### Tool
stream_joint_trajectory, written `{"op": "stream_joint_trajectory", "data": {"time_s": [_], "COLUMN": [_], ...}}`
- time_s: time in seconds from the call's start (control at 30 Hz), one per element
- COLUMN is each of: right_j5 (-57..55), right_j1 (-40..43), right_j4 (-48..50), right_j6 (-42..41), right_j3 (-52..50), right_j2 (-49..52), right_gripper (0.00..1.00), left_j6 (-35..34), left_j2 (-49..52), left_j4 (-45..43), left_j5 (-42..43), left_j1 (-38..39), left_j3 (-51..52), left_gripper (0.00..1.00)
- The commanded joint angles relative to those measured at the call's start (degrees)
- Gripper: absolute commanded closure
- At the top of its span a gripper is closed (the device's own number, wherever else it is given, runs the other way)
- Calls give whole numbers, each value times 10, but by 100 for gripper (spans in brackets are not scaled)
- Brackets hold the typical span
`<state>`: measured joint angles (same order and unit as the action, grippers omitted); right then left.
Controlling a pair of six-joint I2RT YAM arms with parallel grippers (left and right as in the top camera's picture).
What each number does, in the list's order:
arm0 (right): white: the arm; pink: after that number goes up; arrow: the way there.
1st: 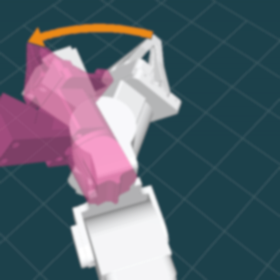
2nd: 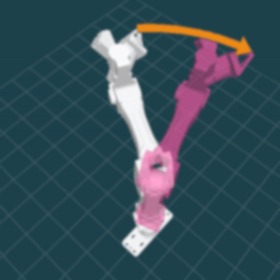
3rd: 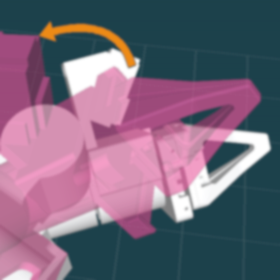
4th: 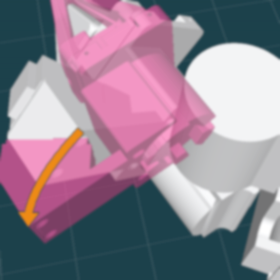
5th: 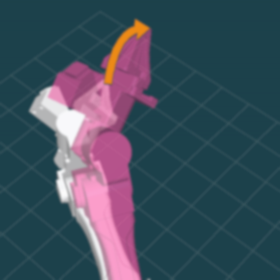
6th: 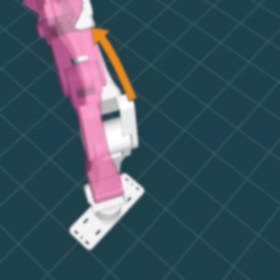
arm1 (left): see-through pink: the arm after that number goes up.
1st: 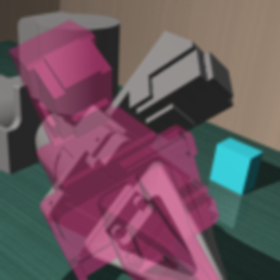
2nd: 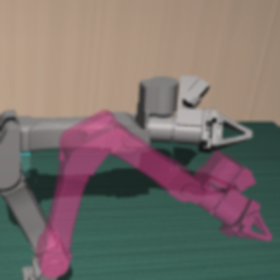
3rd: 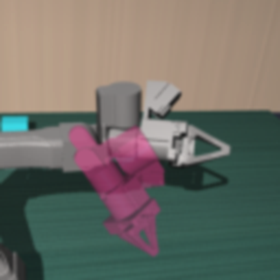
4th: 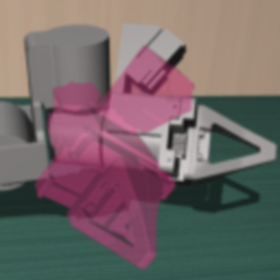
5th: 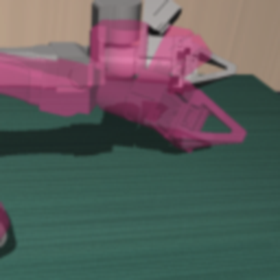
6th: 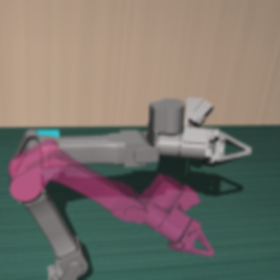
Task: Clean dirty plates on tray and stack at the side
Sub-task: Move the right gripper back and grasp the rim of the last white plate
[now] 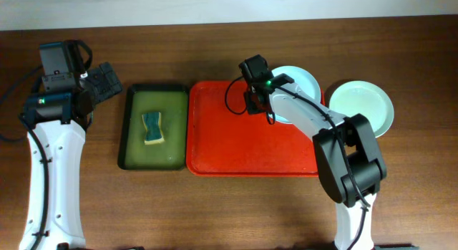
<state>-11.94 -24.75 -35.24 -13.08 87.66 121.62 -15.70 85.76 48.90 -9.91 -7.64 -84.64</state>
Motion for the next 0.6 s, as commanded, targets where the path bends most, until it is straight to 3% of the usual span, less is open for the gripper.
{"op": "stream_joint_trajectory", "data": {"time_s": [0.0,0.1,0.17,0.2,0.3,0.43,0.57], "right_j5": [5,18,23,23,41,217,312], "right_j1": [0,0,0,0,0,-3,-33], "right_j4": [1,-1,0,-1,-8,-33,-58], "right_j6": [-37,-37,-37,-37,-38,-65,-102], "right_j3": [7,7,7,7,6,6,7], "right_j2": [7,7,7,7,7,7,7], "right_gripper": [88,91,76,76,96,96,94], "left_j6": [-5,-5,-5,-5,-5,-5,-5], "left_j2": [-2,-2,-2,-2,-2,-2,-2], "left_j4": [0,0,0,0,0,0,0], "left_j5": [-4,-4,-4,-4,-4,-4,-4], "left_j1": [0,0,0,0,0,0,0], "left_j3": [2,2,2,2,2,2,2], "left_gripper": [1,1,1,1,1,1,1]}}
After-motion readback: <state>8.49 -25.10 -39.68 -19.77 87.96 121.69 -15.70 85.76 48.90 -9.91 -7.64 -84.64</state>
